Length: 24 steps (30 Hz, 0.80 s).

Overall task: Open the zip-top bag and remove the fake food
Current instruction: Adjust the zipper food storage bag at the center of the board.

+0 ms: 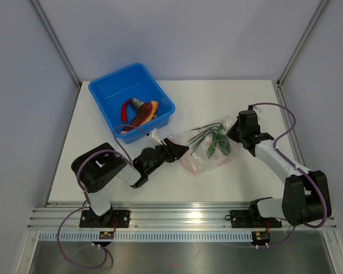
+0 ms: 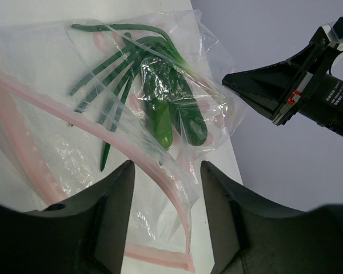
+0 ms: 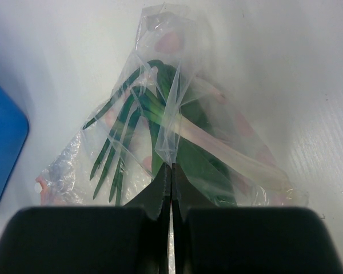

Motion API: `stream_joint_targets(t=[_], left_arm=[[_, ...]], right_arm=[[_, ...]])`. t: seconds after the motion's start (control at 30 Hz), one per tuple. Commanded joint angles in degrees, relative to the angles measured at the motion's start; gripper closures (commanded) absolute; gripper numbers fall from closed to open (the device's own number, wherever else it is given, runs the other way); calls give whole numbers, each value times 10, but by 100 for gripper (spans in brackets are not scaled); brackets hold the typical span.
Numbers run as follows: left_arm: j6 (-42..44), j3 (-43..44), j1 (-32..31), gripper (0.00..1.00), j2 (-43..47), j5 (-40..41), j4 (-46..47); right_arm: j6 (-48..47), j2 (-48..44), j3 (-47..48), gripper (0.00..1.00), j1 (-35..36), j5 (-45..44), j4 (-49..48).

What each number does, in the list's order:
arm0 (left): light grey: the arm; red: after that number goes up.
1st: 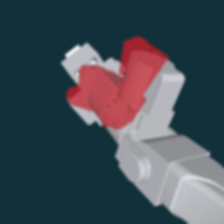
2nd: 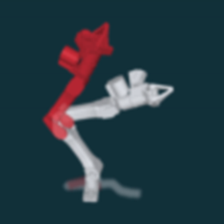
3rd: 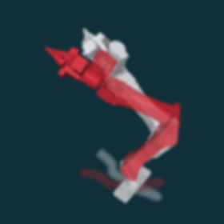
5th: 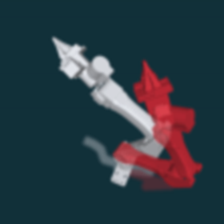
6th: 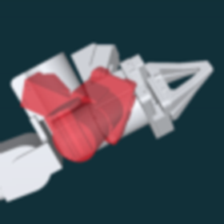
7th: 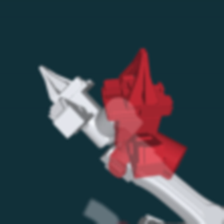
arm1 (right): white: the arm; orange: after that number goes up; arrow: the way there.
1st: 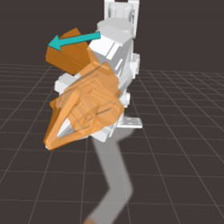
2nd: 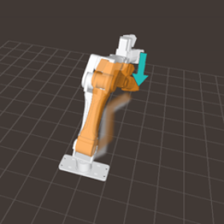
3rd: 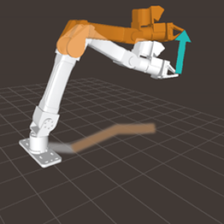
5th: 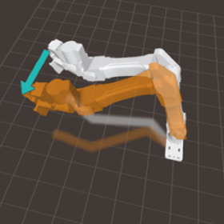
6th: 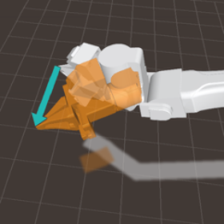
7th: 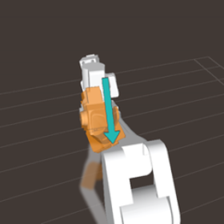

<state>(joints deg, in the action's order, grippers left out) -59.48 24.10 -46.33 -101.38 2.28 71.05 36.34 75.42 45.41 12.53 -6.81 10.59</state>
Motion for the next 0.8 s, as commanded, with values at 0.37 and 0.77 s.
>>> stream_joint_targets(t=[0.37,0.77], left_arm=[[18,48,-3,81,-8,27,-6],[11,2,34,100,6,-17,60]], right_arm=[[13,7,10,100,-1,0,-13],[48,16,-10,100,-51,45,-29]])
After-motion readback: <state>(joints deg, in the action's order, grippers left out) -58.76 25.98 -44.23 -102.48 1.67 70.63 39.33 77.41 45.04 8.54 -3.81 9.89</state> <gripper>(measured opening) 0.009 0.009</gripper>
